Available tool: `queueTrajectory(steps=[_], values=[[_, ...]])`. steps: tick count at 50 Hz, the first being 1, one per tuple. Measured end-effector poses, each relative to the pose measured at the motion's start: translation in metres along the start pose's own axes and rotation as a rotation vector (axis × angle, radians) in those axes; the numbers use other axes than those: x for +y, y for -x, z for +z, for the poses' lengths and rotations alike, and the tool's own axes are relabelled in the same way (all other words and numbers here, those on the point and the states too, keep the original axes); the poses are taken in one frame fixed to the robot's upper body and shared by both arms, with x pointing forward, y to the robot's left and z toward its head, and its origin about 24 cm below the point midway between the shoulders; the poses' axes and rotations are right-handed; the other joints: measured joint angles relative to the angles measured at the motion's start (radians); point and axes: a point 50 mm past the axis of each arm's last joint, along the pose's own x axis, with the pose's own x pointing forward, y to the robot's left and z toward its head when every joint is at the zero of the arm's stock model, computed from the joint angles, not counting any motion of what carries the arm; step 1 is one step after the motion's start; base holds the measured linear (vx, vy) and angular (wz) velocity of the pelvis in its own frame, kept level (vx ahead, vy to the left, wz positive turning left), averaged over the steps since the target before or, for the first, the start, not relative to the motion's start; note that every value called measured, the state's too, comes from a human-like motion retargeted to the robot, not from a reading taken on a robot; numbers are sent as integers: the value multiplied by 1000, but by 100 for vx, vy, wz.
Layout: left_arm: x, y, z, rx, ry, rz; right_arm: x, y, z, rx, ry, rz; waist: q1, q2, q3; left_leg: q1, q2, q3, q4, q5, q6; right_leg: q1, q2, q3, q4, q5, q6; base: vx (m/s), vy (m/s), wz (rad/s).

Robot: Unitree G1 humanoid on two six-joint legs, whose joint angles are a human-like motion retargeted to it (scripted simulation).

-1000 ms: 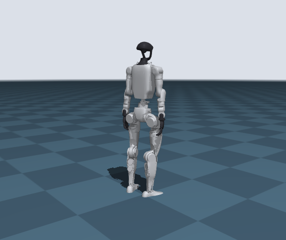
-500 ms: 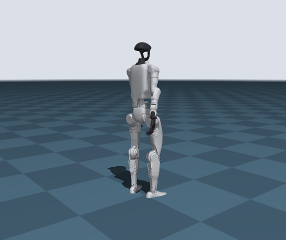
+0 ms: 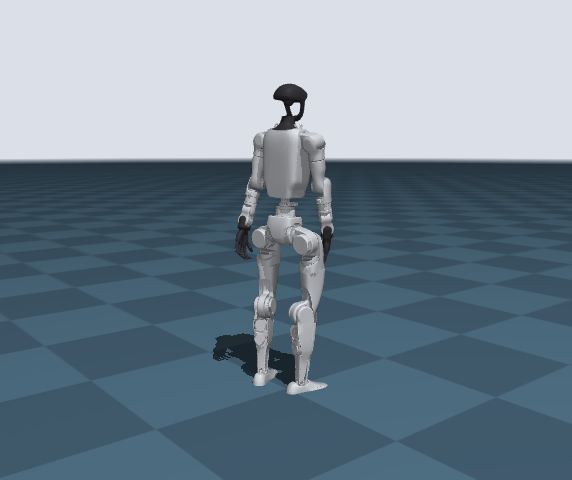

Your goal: Upper body actions

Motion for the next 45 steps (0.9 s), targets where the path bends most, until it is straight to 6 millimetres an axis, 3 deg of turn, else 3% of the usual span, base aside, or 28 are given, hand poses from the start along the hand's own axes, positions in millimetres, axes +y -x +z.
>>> queueTrajectory(steps=[3,5,8,11,13,15,18,21,26,30,33,35,37,40,41,45], values=[[4,-4,-81,201,102,-27,-14,5,71,-210,135,28,-13,9,-2,4,10,15,-2,-2,-8,-13,7,15,5,0,-7,0,-7,-24],[0,-2,-123,295,152,-43,-19,13,111,-332,206,33,-18,16,-3,4,16,24,-4,-2,-13,-22,12,25,8,0,-10,-2,-6,-24],[-7,3,-159,376,221,-67,-23,25,149,-469,280,28,-21,21,-4,1,25,30,-3,-2,-19,-31,18,31,11,-2,-14,-5,-6,-10],[-7,4,-163,388,271,-72,-23,29,157,-518,326,26,-28,18,-7,-5,29,21,0,2,-23,-30,19,22,12,-6,-16,-2,-7,15],[-3,3,-148,357,265,-81,-22,25,146,-492,334,21,-31,12,-10,-9,30,11,1,6,-24,-25,18,13,11,-10,-17,0,-8,25],[3,0,-119,300,212,-87,-19,17,121,-423,315,18,-30,6,-14,-14,29,1,2,10,-24,-19,18,2,9,-14,-18,0,-6,28],[8,-2,-45,148,76,-42,-10,4,63,-252,218,9,-17,-4,-17,-23,26,-18,8,15,-23,-6,17,-17,2,-18,-20,-2,-4,32],[0,12,44,-60,-58,-24,10,-1,-11,-25,61,12,-8,-19,-20,-35,23,-41,16,20,-22,7,13,-39,-3,-22,-19,-2,-4,37],[-54,64,179,-497,-243,-90,61,22,-128,370,-219,39,4,-43,-21,-55,19,-69,24,29,-23,18,6,-67,-10,-27,-14,0,-4,25],[-106,123,247,-851,-281,-241,96,55,-194,615,-324,22,5,-43,-21,-61,21,-61,24,30,-23,14,8,-59,-11,-25,-13,0,0,-6],[-132,160,273,-1048,-286,-329,107,73,-220,714,-355,-13,7,-34,-19,-62,28,-40,27,26,-26,2,10,-36,-9,-21,-14,-2,3,-36],[-136,177,282,-1140,-305,-329,110,80,-229,745,-372,-38,6,-28,-17,-62,31,-28,29,23,-28,-3,12,-23,-8,-18,-15,-2,4,-32],[-130,180,285,-1168,-325,-269,109,81,-231,750,-393,-59,5,-22,-16,-60,31,-20,29,21,-29,-6,12,-15,-8,-16,-16,-1,2,-12],[-113,165,278,-1121,-351,-149,105,76,-225,731,-426,-79,6,-15,-17,-57,30,-16,27,20,-29,-8,13,-12,-8,-16,-17,0,0,0],[-103,151,269,-1062,-362,-113,101,71,-218,709,-430,-82,8,-11,-19,-54,30,-16,25,19,-29,-8,13,-12,-7,-17,-18,0,0,0],[-68,88,212,-761,-352,-55,73,47,-180,589,-365,-83,15,-1,-24,-39,28,-10,12,18,-27,-14,16,-6,-3,-14,-21,0,0,-5]])
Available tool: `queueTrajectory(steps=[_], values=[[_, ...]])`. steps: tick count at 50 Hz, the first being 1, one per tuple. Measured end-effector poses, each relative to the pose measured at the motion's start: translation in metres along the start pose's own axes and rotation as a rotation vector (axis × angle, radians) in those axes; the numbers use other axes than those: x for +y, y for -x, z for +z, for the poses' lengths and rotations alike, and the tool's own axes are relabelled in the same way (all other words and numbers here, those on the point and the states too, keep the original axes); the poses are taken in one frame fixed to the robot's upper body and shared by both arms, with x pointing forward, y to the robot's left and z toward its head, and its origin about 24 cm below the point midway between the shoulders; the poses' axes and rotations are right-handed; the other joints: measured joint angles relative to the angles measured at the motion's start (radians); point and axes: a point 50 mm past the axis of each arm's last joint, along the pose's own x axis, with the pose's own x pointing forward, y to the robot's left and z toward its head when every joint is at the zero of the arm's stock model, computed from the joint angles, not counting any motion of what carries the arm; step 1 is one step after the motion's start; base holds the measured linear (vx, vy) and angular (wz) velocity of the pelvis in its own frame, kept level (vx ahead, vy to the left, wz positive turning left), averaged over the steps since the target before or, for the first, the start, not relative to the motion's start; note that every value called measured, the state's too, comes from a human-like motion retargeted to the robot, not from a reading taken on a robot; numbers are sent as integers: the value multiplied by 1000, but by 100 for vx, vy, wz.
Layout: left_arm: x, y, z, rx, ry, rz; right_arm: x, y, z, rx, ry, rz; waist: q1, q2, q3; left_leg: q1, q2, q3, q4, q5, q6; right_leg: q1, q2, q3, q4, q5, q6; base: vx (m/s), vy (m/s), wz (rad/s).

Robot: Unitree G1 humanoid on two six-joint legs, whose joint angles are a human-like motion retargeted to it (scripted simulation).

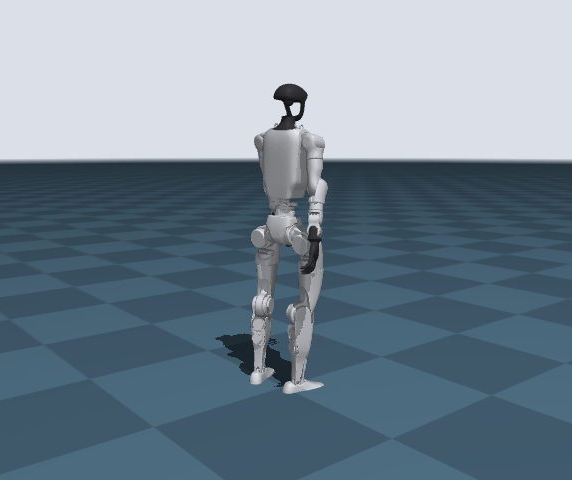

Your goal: Upper body actions

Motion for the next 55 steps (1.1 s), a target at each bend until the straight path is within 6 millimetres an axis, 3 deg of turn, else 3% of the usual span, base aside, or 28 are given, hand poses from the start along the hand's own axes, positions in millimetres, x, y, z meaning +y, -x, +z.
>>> queueTrajectory(steps=[4,7,9,11,13,17,19,21,23,25,29,33,36,39,43,46,49,52,55], values=[[-3,30,-125,387,229,72,-17,20,94,-230,279,-34,-5,11,1,28,6,36,-15,-7,-2,-14,13,35,7,8,-7,-1,-3,-44],[-24,81,-218,671,490,226,-12,55,174,-466,536,-41,-20,23,1,46,15,71,-23,-13,-7,-29,25,70,16,14,-11,0,-3,-59],[-46,121,-267,841,642,284,2,86,223,-653,668,-29,-32,29,6,56,22,94,-27,-18,-11,-39,33,93,21,17,-13,2,-3,-58],[-71,158,-301,983,743,266,17,120,261,-835,752,-1,-43,33,7,60,28,113,-30,-21,-15,-50,40,111,24,20,-15,2,-2,-47],[-92,189,-322,1082,793,184,31,153,288,-992,790,35,-49,35,7,60,34,124,-30,-22,-18,-58,46,122,25,22,-15,-1,-2,-29],[-109,222,-336,1179,812,-43,45,193,313,-1173,810,61,-50,32,7,52,37,119,-28,-19,-20,-61,44,118,26,21,-14,0,-1,7],[-106,222,-335,1193,808,-101,45,197,314,-1204,825,51,-51,27,5,46,34,101,-25,-15,-18,-54,39,102,23,18,-13,2,-3,42],[-90,209,-327,1167,774,-87,43,190,309,-1197,827,32,-52,18,3,38,27,76,-22,-10,-15,-43,31,78,20,14,-13,4,-3,62],[-67,182,-311,1114,698,-1,35,172,298,-1147,797,-5,-47,8,1,29,19,48,-18,-4,-11,-30,23,51,17,9,-11,2,0,69],[-47,145,-282,1034,616,109,24,145,279,-1054,735,-56,-38,-1,2,21,11,24,-14,1,-8,-17,15,27,12,5,-10,-1,3,62],[-25,67,-195,716,574,140,4,78,215,-725,594,-158,-14,-14,9,17,-2,-4,-9,7,-1,5,5,-1,4,4,-7,-1,4,36],[-20,17,-94,367,531,29,-10,29,120,-287,464,-184,6,-21,18,16,-8,-11,-3,8,5,19,-2,-9,-1,5,-3,-2,6,9],[-19,-1,-25,143,402,-8,-10,10,58,-89,310,-168,6,-25,17,4,-10,-7,4,7,6,16,-10,-5,-1,5,0,0,4,-3],[-18,-6,33,-46,272,16,-3,2,13,6,150,-147,1,-24,15,-7,-11,-4,9,7,5,13,-15,-2,-5,5,0,0,0,0],[-18,-2,82,-225,162,63,0,-1,-27,80,-3,-148,-3,-18,20,-15,-11,1,13,7,5,9,-18,3,-8,7,-1,0,0,0],[-17,-1,84,-241,121,76,-2,-1,-47,136,-64,-177,-1,-14,23,-17,-11,3,14,6,4,6,-20,5,-8,7,-2,0,0,0],[-16,-4,56,-168,119,57,-5,0,-53,181,-91,-197,5,-10,23,-13,-12,3,12,4,4,6,-20,4,-8,7,-3,0,0,0],[-18,-4,-2,2,159,20,-7,0,-34,155,-82,-194,11,-6,20,-6,-13,1,7,4,6,7,-18,2,-6,7,-4,0,0,0],[-20,10,-79,240,249,11,-14,3,9,45,20,-184,19,-4,18,8,-11,9,-1,3,7,6,-12,10,-3,9,-6,1,-1,-7]])
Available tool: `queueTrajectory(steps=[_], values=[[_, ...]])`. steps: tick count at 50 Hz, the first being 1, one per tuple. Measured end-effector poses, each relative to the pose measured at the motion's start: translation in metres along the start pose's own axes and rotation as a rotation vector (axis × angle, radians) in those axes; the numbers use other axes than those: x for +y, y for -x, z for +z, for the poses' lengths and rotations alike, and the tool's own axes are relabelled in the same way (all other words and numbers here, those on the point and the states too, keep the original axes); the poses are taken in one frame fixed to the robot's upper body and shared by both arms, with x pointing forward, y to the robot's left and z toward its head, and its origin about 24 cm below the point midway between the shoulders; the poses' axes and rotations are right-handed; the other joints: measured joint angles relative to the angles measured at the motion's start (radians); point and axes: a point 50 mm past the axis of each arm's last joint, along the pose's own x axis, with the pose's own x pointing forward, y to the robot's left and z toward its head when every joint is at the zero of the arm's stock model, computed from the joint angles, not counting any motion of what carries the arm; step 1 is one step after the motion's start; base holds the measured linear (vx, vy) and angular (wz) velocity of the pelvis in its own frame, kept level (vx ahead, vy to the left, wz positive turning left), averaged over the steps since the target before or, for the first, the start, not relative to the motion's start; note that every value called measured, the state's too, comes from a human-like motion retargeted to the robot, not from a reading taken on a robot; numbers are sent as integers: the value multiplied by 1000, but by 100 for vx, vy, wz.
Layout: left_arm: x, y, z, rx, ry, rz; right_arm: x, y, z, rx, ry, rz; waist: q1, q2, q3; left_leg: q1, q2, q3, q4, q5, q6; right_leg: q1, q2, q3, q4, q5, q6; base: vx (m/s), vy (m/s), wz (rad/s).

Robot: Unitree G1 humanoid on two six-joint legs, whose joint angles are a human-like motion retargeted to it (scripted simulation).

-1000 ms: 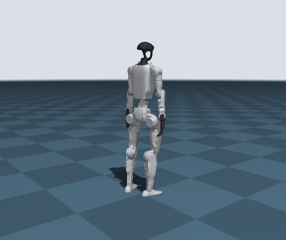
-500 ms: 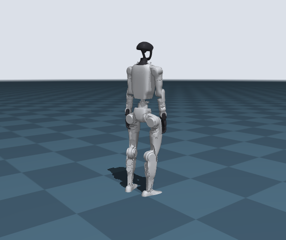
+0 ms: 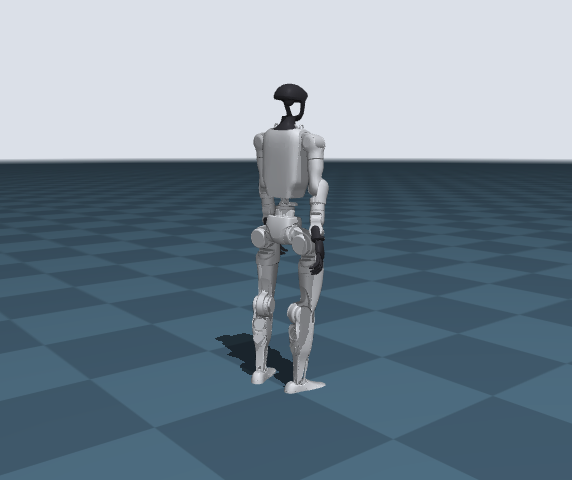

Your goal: Upper body actions

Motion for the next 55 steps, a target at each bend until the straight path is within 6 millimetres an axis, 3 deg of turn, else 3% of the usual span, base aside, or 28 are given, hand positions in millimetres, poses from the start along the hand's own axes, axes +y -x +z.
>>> queueTrajectory(steps=[4,7,9,12,16,18,20,22,25,30,35,38,41,44,47,51,53,55], values=[[23,21,-112,353,191,90,-15,22,90,-260,238,37,-4,3,13,28,6,20,-7,-5,-2,0,12,21,7,6,-3,1,-2,-25],[26,56,-190,609,345,144,-18,58,162,-507,395,74,-8,6,22,44,12,33,-11,-10,-4,-5,19,35,13,10,-4,-2,-2,-23],[23,82,-233,738,440,141,-15,88,206,-684,468,103,-15,7,26,47,16,40,-13,-12,-7,-12,22,43,17,12,-5,-2,-3,-20],[13,113,-276,863,533,115,-8,136,253,-921,537,151,-23,9,26,47,22,49,-13,-14,-10,-24,26,53,22,15,-5,-1,-1,-6],[8,132,-297,924,555,122,-2,185,286,-1150,564,174,-27,12,25,43,26,51,-13,-12,-13,-32,27,57,23,19,-5,0,0,0],[9,129,-294,923,557,134,0,195,291,-1205,568,163,-29,10,22,41,25,47,-13,-10,-14,-32,25,54,23,19,-4,0,0,0],[11,117,-280,885,574,148,2,192,290,-1215,570,143,-31,8,18,38,22,41,-14,-7,-13,-29,24,48,21,18,-5,0,0,0],[15,93,-252,783,580,180,2,176,280,-1168,557,129,-29,6,13,34,19,33,-12,-5,-11,-25,21,40,20,16,-5,1,2,21],[20,52,-186,584,516,255,2,135,250,-1017,500,146,-24,3,8,26,13,17,-7,-2,-7,-16,16,24,18,10,-3,0,3,28],[6,6,-48,223,238,104,6,57,159,-617,284,188,-16,-10,4,13,4,-14,2,3,-1,4,5,-7,12,3,3,-1,1,26],[-31,4,79,-128,-49,-51,13,10,46,-202,94,169,-11,-22,-6,-4,2,-5,10,2,0,3,-2,2,8,0,8,0,0,0],[-49,17,135,-317,-161,-57,15,-1,-11,-31,27,127,-15,-20,-7,-8,5,4,13,0,-2,1,-3,12,7,-1,9,0,0,0],[-58,30,169,-456,-211,-29,18,-4,-53,82,-26,80,-22,-16,-7,-9,8,11,16,-4,-3,0,-1,18,5,-3,8,0,0,0],[-56,35,179,-518,-214,-15,19,-3,-80,161,-72,49,-28,-14,-9,-7,9,16,17,-8,-5,0,0,22,5,-6,6,0,0,0],[-47,28,161,-486,-193,-11,21,-2,-89,201,-111,33,-22,-12,-10,-1,8,21,15,-11,-5,2,1,25,6,-9,4,0,0,0],[-22,7,89,-252,-122,1,22,-2,-63,162,-141,42,-12,-7,-14,9,6,17,7,-14,-4,6,7,20,4,-12,2,0,0,0],[-8,1,43,-100,-76,5,21,-2,-35,98,-132,71,-9,-5,-15,15,6,16,1,-14,-4,7,10,20,4,-11,2,0,0,0],[13,3,-18,104,-19,25,17,3,9,-22,-77,123,-4,-2,-14,25,8,24,-7,-15,-5,4,17,27,4,-8,1,1,-1,-11]])
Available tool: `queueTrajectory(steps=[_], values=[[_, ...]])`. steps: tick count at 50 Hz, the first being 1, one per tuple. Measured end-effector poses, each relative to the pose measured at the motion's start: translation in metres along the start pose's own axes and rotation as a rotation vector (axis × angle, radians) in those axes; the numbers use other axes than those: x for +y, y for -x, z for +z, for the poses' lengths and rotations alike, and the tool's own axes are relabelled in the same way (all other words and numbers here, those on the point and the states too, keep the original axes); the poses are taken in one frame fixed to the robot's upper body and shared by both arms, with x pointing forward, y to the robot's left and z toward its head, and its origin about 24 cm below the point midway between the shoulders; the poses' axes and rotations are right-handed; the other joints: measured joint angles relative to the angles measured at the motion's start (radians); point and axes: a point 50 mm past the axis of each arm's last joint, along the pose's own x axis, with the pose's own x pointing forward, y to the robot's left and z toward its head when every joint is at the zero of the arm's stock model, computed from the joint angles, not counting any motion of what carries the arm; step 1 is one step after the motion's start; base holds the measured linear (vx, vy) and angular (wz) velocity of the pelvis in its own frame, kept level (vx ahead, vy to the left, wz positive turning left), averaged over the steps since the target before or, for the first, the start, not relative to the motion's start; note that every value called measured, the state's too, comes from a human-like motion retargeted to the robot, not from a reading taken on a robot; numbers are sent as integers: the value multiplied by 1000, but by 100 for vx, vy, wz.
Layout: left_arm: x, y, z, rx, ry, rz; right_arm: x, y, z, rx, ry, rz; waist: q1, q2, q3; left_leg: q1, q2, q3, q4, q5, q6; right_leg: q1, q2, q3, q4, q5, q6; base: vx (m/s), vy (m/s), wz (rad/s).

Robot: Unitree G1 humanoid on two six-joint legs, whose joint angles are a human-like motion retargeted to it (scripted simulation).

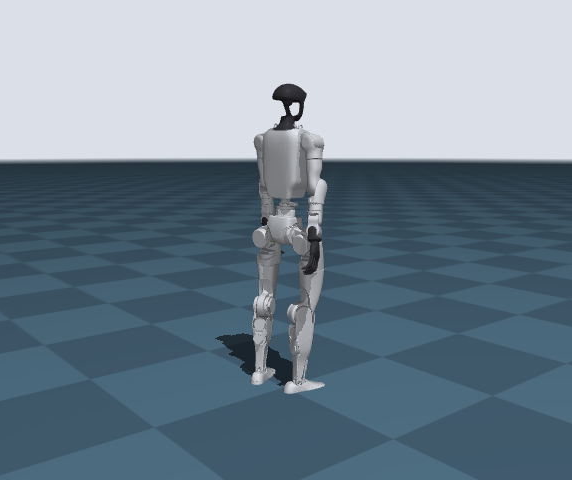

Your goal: Upper body actions

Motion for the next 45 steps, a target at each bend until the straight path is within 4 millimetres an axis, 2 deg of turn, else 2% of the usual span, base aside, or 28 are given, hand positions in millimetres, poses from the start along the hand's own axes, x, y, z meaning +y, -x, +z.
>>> queueTrajectory(steps=[2,4,7,9,12,15,18,20,22,25,28,30,31,34,37,40,41,43,45], values=[[19,6,-63,209,56,42,2,10,49,-141,101,63,4,2,-1,10,4,9,-6,-1,-2,-5,7,9,3,2,-2,3,-4,-23],[32,23,-127,414,128,91,7,28,102,-300,229,129,6,4,-3,20,9,19,-13,-3,-3,-12,15,19,8,5,-4,2,-5,-24],[39,59,-212,663,261,121,18,71,179,-568,439,203,0,6,0,29,17,29,-21,-4,-7,-21,24,29,13,8,-5,1,-3,-13],[36,83,-253,763,341,101,26,106,222,-748,567,223,-11,7,0,28,22,30,-22,-4,-11,-28,27,31,17,8,-5,0,0,0],[27,110,-293,842,434,75,37,159,267,-990,713,227,-25,8,-3,23,27,30,-21,-3,-15,-38,28,33,21,8,-4,0,0,0],[18,124,-312,886,499,78,43,199,291,-1165,797,205,-38,7,-5,14,29,22,-19,-2,-17,-42,27,26,22,7,-3,0,0,0],[17,121,-308,884,531,99,47,208,293,-1236,832,192,-53,0,-10,8,26,10,-17,1,-17,-39,23,15,21,3,-3,1,-4,20],[19,108,-293,844,521,106,46,196,286,-1212,837,186,-59,-4,-14,3,23,3,-16,3,-16,-35,21,7,19,1,-3,1,-1,10],[21,89,-269,775,491,100,42,174,273,-1135,820,180,-59,-6,-17,0,20,-2,-14,5,-15,-32,19,3,16,0,-4,0,0,0],[22,46,-194,579,390,49,30,116,229,-902,723,179,-48,-12,-19,-7,14,-11,-10,8,-11,-23,15,-6,10,-1,-4,0,0,7],[16,16,-107,374,230,-28,18,62,167,-643,524,146,-37,-19,-24,-19,9,-26,-3,11,-7,-15,8,-21,4,-2,-1,-2,1,25],[9,7,-53,244,104,-52,12,38,124,-482,382,113,-31,-24,-29,-30,7,-37,2,13,-5,-12,5,-31,0,-3,1,-1,1,29],[3,3,-18,154,12,-57,9,25,94,-376,288,94,-33,-27,-30,-37,5,-45,4,15,-4,-9,2,-40,-2,-4,3,1,0,35],[-21,8,70,-96,-202,-59,5,2,18,-118,72,39,-34,-30,-30,-49,1,-60,10,18,-1,-2,-4,-56,-8,-6,5,1,1,20],[-44,25,134,-326,-321,-53,3,-4,-34,25,-49,-20,-39,-27,-27,-54,2,-59,16,17,-3,1,-7,-55,-10,-6,5,0,0,0],[-62,45,179,-519,-360,-27,-1,-5,-68,103,-94,-70,-45,-21,-20,-53,4,-51,20,15,-4,2,-8,-48,-10,-6,4,-1,1,-6],[-65,49,186,-557,-355,-14,-2,-5,-76,121,-97,-82,-44,-19,-18,-52,5,-47,21,14,-5,2,-8,-44,-10,-6,3,-2,4,-20],[-68,54,195,-609,-340,1,-4,-5,-86,151,-98,-104,-41,-15,-15,-49,6,-39,21,12,-5,0,-8,-37,-9,-4,2,-1,3,-19],[-68,52,191,-613,-325,-5,-6,-4,-88,166,-90,-120,-34,-11,-13,-46,6,-33,21,11,-6,-2,-7,-30,-9,-3,1,0,0,0]])
